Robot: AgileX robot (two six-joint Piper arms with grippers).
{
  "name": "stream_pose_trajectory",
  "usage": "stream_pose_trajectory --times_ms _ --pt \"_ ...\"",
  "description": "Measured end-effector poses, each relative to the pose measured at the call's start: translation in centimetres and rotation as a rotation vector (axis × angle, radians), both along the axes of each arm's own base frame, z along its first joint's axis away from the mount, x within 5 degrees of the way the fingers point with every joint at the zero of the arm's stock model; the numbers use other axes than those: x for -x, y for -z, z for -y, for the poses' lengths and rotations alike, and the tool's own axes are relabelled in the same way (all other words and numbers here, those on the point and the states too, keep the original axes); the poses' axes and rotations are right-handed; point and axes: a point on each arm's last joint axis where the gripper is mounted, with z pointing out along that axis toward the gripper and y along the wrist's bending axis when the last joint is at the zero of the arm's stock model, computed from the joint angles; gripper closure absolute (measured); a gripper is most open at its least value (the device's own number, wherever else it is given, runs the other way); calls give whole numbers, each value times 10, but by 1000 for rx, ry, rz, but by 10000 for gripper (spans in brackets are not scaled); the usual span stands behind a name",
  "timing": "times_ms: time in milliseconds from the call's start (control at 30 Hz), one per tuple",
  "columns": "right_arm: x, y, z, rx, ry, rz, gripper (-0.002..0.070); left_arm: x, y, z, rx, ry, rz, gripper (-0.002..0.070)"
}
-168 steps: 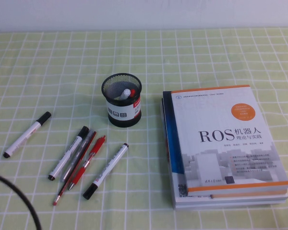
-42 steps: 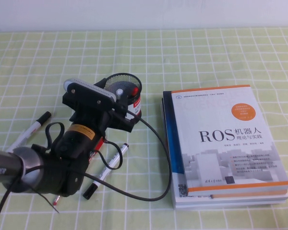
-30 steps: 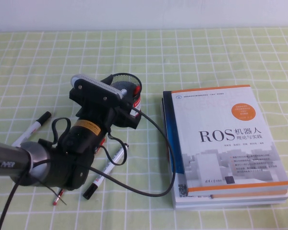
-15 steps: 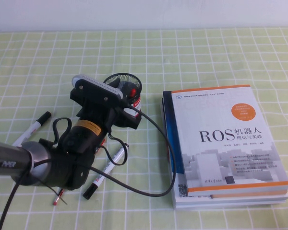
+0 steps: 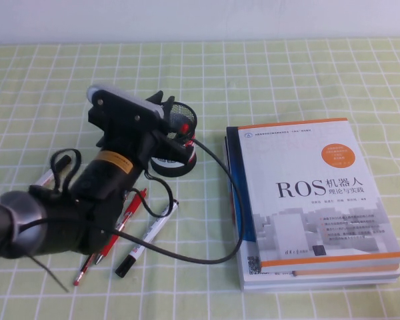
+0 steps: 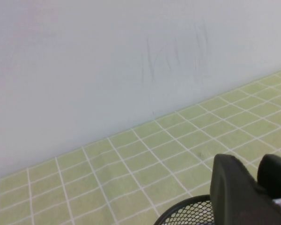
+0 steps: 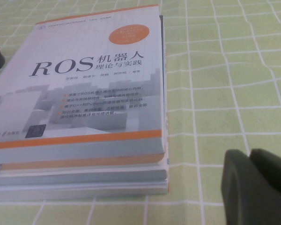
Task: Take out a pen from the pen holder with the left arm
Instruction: Pick up the pen from the pen holder, then place the pen on the table
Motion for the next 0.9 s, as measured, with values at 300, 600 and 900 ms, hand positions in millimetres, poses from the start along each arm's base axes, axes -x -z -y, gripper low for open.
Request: stream_pose_trajectory --times_ms 300,600,900 --pt "0 0 0 0 0 0 689 22 -58 -15 63 -9 -77 598" --pt "0 0 0 0 0 0 689 35 -124 -12 -22 77 -287 598" --pt "0 0 0 0 0 0 688 45 -173 -14 -201 99 -581 598"
